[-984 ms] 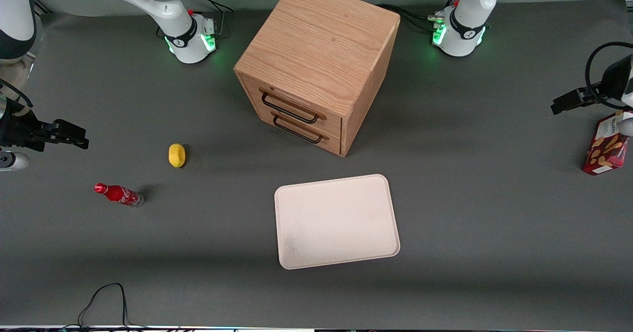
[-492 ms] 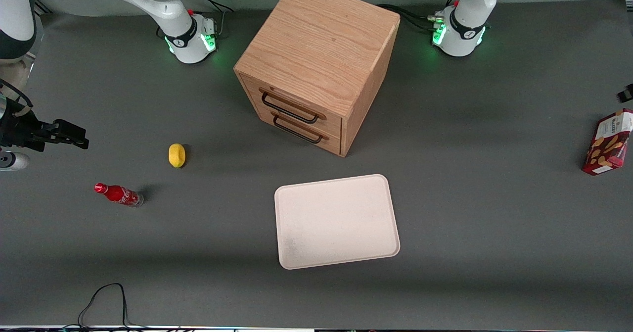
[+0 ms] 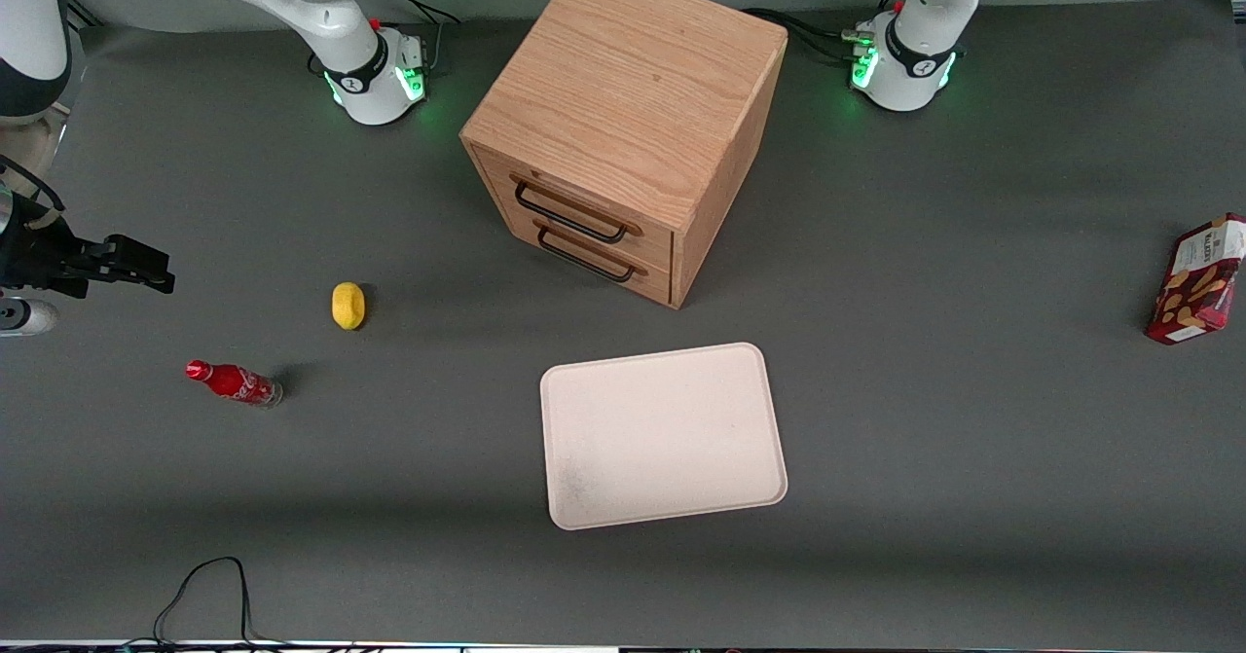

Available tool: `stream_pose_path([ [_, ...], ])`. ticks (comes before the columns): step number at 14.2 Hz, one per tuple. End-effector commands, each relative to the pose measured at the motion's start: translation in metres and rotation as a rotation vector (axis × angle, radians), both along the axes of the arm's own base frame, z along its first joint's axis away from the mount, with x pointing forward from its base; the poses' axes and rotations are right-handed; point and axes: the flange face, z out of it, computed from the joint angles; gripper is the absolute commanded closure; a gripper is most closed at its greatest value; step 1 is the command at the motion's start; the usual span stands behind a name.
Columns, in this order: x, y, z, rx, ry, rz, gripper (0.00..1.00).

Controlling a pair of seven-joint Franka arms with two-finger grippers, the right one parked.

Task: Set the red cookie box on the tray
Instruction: 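Move the left gripper down toward the red plaid cookie box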

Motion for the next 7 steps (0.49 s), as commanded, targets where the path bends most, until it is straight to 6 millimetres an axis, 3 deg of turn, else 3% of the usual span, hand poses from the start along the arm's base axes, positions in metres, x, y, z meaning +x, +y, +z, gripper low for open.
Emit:
stream_pose_path([
  [1, 0.002, 0.028, 0.004, 0.015, 0.015, -0.105, 0.0],
  [7, 0.004, 0.032, -0.013, -0.01, 0.031, -0.107, 0.0],
])
